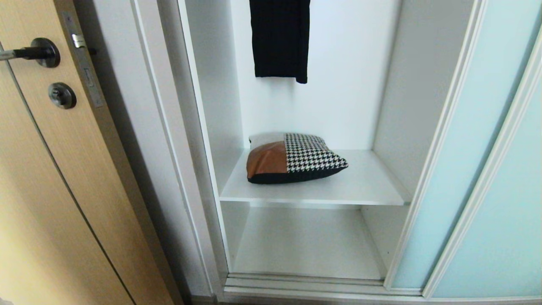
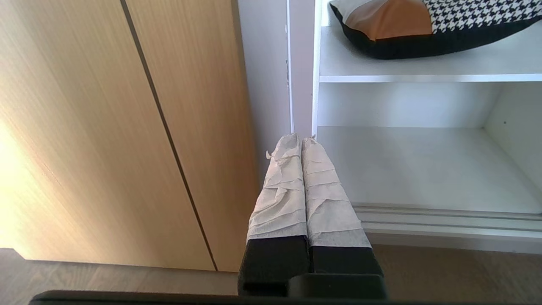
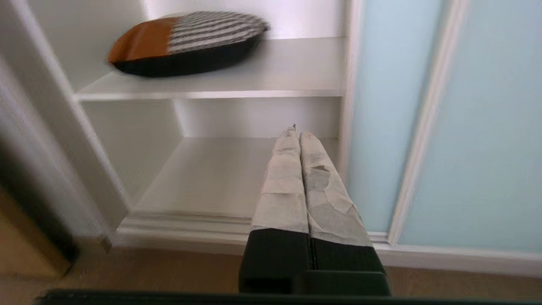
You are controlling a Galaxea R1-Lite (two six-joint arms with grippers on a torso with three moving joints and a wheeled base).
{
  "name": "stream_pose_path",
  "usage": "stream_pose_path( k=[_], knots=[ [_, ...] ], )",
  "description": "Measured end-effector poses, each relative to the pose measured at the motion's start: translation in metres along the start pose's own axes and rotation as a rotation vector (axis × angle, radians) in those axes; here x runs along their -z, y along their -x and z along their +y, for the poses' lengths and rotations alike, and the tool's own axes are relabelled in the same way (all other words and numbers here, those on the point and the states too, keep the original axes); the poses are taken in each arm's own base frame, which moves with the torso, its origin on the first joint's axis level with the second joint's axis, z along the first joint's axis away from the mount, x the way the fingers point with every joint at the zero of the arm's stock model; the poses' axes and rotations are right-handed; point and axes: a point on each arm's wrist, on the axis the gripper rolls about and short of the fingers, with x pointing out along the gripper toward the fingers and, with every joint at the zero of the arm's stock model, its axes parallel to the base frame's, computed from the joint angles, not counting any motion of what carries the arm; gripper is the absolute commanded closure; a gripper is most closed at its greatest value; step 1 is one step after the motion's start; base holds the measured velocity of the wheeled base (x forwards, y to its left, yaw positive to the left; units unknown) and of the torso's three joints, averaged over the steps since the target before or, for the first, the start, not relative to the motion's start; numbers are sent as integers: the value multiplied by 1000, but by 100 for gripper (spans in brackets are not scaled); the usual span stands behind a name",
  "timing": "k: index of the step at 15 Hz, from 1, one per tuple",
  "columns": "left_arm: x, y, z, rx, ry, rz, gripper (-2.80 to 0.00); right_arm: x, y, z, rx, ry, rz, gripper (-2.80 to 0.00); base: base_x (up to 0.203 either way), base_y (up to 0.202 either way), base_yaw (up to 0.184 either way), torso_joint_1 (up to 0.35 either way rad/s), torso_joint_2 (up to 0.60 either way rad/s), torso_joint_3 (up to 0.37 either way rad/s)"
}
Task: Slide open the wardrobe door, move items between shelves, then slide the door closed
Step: Open the door
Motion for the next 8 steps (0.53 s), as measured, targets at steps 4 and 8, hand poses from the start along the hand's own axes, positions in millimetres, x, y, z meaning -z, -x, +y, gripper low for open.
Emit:
stream_pose_path(
  k=[4, 8],
  knots=[
    [0, 0, 0, 0, 0, 0, 0, 1, 0, 0, 21, 12, 4, 0, 0, 0, 0, 0, 0, 0],
    [0, 0, 0, 0, 0, 0, 0, 2, 0, -1, 24, -61, 10, 0, 0, 0, 0, 0, 0, 0]
  ],
)
